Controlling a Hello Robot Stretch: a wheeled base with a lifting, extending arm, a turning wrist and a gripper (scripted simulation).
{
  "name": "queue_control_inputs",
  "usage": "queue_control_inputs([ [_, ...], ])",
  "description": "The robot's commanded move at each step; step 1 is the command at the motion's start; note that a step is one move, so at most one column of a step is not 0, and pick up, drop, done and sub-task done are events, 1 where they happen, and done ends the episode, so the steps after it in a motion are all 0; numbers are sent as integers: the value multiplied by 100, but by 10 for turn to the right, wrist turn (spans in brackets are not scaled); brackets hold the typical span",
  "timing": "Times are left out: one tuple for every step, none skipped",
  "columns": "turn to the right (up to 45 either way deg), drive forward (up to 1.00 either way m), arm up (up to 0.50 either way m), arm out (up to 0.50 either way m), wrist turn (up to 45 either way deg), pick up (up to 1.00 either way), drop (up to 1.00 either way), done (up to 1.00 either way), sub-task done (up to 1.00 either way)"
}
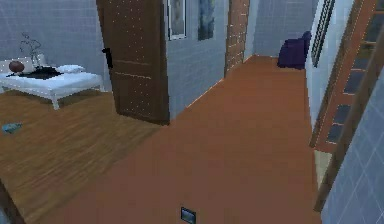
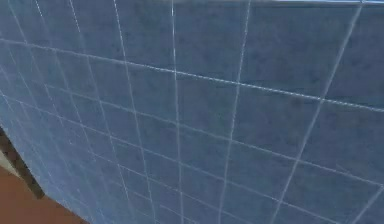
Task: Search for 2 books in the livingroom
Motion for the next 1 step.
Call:
queue_control_inputs([
  [0, 15, 0, 0, 0, 0, 0, 0, 0],
])
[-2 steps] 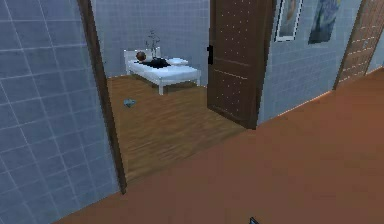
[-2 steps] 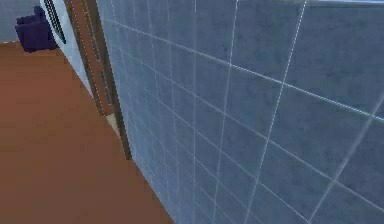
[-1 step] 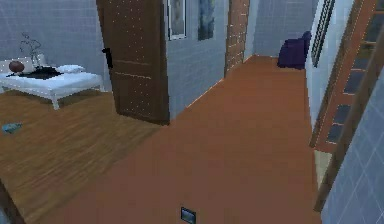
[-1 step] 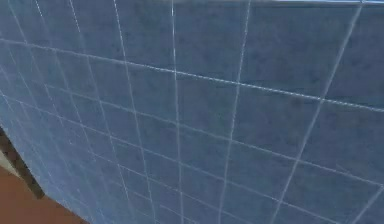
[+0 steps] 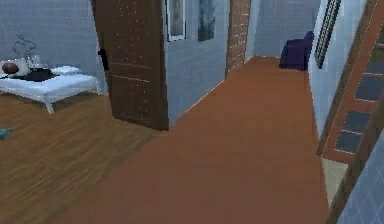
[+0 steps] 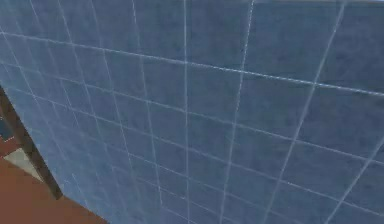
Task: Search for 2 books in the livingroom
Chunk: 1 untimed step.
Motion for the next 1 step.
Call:
queue_control_inputs([
  [-270, 0, 0, 0, 0, 0, 0, 0, 0],
])
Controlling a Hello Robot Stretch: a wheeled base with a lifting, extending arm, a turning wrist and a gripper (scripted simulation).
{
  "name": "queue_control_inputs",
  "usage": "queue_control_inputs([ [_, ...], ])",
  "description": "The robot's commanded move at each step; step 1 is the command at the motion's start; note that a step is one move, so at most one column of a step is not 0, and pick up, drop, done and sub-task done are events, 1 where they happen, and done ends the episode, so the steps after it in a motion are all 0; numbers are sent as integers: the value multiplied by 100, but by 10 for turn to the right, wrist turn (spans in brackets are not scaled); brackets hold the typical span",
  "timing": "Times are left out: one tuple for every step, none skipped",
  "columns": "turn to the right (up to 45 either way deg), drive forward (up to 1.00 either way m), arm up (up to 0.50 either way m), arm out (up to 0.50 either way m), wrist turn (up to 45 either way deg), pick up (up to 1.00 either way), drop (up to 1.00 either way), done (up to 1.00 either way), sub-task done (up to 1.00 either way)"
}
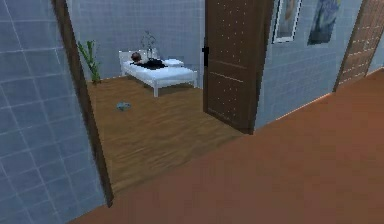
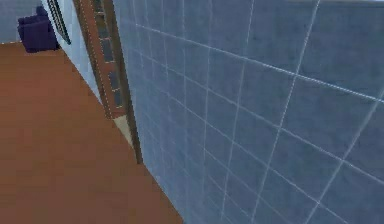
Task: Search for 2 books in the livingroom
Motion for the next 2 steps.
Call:
queue_control_inputs([
  [0, 80, 0, 0, 0, 0, 0, 0, 0],
  [-30, 0, 0, 0, 0, 0, 0, 0, 0],
])
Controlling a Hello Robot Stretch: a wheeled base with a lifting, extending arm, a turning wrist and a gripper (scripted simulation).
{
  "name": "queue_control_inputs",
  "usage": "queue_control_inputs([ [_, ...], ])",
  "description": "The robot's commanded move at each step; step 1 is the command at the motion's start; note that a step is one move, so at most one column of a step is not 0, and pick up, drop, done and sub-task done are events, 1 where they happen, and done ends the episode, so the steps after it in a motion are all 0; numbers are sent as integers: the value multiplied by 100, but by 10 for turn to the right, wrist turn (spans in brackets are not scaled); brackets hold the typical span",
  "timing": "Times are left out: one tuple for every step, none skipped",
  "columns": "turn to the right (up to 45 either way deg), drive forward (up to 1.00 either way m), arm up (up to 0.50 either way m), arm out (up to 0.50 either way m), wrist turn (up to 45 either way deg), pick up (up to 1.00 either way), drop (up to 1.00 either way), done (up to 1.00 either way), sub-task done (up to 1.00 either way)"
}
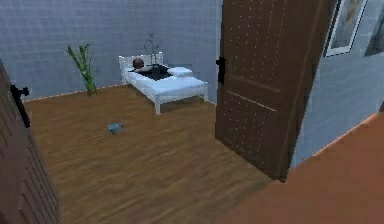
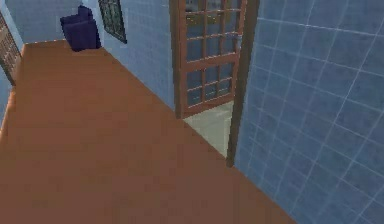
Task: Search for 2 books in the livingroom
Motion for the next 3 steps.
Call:
queue_control_inputs([
  [0, 35, 0, 0, 0, 0, 0, 0, 0],
  [450, 0, 0, 0, 0, 0, 0, 0, 0],
  [240, 0, 0, 0, 0, 0, 0, 0, 0],
])
